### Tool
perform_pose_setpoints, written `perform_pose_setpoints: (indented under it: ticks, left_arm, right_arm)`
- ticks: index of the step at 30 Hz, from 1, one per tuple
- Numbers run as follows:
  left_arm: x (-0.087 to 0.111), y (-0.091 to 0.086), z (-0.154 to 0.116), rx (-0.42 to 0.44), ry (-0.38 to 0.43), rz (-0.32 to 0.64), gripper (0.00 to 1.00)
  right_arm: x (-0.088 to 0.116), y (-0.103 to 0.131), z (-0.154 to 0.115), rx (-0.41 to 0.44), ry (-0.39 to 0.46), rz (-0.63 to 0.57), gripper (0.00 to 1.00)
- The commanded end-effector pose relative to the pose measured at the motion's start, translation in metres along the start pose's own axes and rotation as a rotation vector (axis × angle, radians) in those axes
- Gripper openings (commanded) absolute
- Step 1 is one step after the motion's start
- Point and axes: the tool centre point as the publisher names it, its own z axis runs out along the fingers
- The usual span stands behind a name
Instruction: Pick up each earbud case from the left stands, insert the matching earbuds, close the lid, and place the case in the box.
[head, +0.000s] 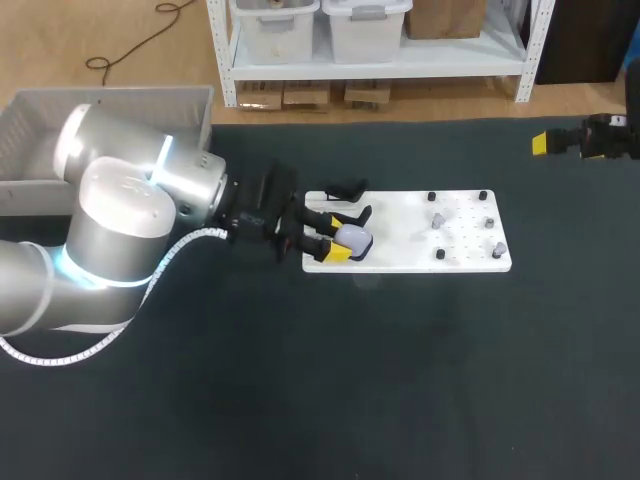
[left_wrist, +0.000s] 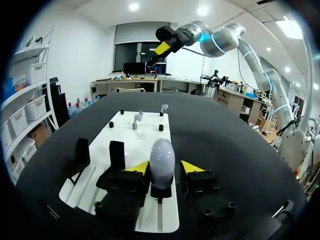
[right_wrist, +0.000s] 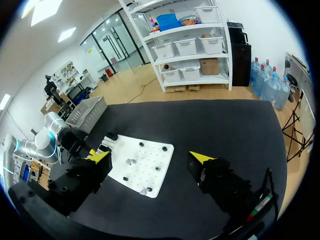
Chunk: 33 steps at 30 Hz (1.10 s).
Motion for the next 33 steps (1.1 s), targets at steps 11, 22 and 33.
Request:
perform_pose_setpoints:
  ticks: [11, 22, 33]
  left_arm:
    - [0.002, -0.003, -0.004, -0.016, -0.012, 0.006, 0.0]
    - [-0.041, -0.002, -0.045, -0.086, -0.137, 0.096, 0.0]
    - [-0.093, -0.017, -0.076, -0.053, -0.292, 0.113, 0.0]
  right_arm:
    - [0.0, 0.0, 0.0, 0.0, 0.001, -0.001, 1.0]
    - [0.0, 0.0, 0.0, 0.0, 0.001, -0.001, 1.0]
    - [0.0, 0.0, 0.0, 0.0, 0.001, -0.001, 1.0]
